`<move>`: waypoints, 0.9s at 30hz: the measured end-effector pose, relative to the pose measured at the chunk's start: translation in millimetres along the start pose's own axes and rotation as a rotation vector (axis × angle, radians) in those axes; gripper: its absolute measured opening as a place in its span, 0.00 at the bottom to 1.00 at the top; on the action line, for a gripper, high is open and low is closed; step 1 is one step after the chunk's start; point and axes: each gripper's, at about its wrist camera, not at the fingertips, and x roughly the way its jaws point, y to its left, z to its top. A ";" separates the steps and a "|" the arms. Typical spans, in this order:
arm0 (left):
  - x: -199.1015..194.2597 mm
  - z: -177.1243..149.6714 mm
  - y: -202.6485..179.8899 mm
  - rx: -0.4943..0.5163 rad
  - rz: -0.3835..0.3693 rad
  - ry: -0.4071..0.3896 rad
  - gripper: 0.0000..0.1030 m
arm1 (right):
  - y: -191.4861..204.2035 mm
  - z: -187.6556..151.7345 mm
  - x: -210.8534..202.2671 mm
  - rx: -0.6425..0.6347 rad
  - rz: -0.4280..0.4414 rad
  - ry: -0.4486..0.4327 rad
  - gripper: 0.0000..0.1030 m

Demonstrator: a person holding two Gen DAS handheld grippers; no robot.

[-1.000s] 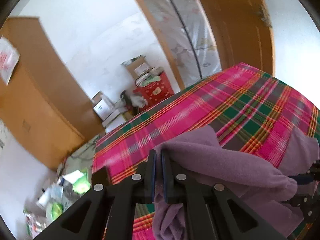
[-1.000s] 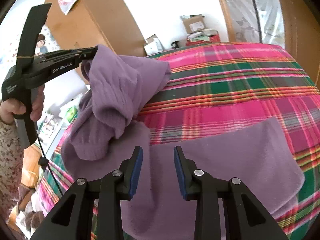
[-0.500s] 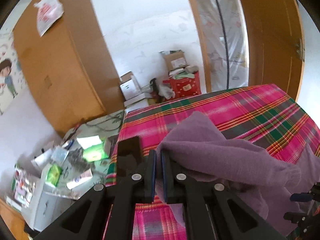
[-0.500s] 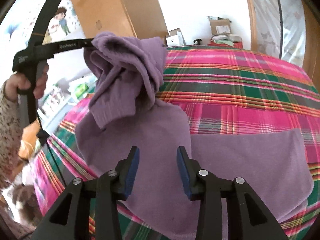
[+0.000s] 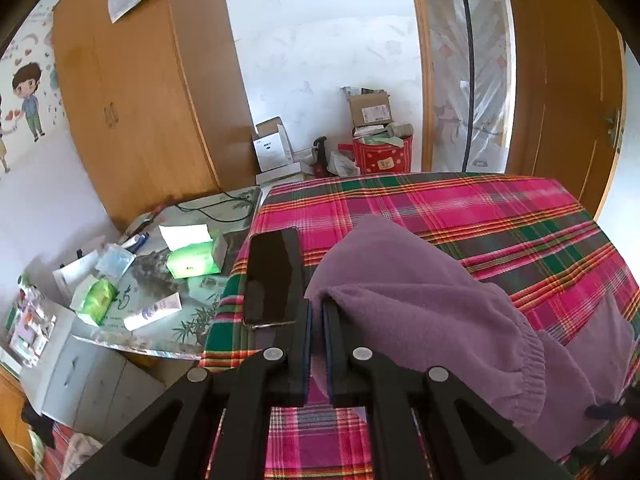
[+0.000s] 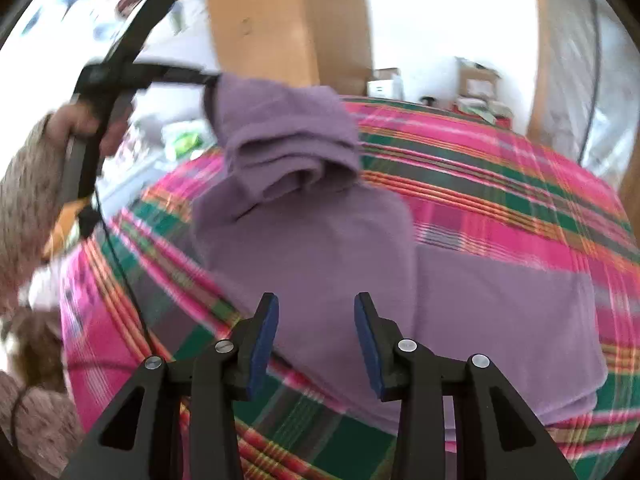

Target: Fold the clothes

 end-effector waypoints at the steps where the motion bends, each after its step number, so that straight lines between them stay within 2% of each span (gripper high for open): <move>1: -0.4 -0.3 1.0 -0.002 -0.001 0.001 0.05 | 5.3 -0.8 2.5 -0.031 0.002 0.010 0.40; 4: -1.8 -1.4 4.0 -0.008 -0.005 0.002 0.05 | 16.0 -6.4 10.7 -0.095 -0.009 0.048 0.40; 8: -2.3 -2.0 8.6 -0.022 -0.013 0.008 0.05 | 13.3 -9.5 14.9 -0.084 -0.045 0.054 0.37; 9: -1.9 -1.7 10.0 -0.029 -0.017 0.011 0.05 | 11.9 -9.9 15.9 -0.078 -0.053 0.054 0.33; 11: -1.4 -1.3 12.4 -0.041 -0.024 0.016 0.05 | 8.9 -8.0 14.7 -0.062 -0.049 0.041 0.15; 13: -2.3 -0.8 13.0 -0.050 -0.029 0.016 0.05 | 5.3 -4.8 12.8 -0.046 -0.055 0.030 0.06; 17: -4.5 0.5 14.2 -0.060 -0.037 0.015 0.05 | -6.1 1.3 10.4 -0.010 -0.061 0.013 0.02; 21: -5.7 1.6 18.5 -0.083 -0.045 0.019 0.05 | -17.6 8.4 -4.1 0.048 -0.069 -0.064 0.02; 27: -13.0 0.4 26.7 -0.125 -0.052 0.019 0.03 | -30.0 16.4 -12.7 0.074 -0.145 -0.111 0.02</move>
